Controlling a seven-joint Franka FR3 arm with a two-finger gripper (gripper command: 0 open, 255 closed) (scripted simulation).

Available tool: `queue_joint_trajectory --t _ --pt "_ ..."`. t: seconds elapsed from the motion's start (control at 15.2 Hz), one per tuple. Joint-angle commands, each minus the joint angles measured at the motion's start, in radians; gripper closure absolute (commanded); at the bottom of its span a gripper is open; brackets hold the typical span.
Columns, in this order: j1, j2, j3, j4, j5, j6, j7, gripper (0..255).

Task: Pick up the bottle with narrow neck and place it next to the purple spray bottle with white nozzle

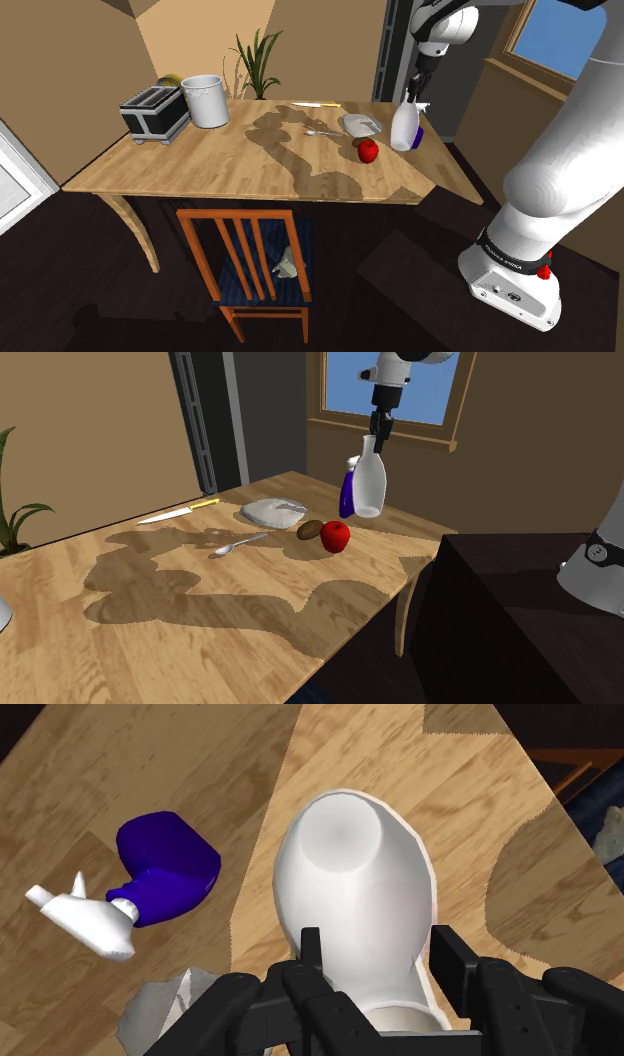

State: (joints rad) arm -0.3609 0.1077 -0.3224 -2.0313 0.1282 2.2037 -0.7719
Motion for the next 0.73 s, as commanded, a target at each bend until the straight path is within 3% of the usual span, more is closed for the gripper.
queue_joint_trajectory --t 0.0,0.66 --pt "-0.001 0.013 0.001 -0.013 0.007 0.026 -0.006 255" --pt "-0.007 0.085 0.01 -0.067 0.051 0.145 -0.041 255"
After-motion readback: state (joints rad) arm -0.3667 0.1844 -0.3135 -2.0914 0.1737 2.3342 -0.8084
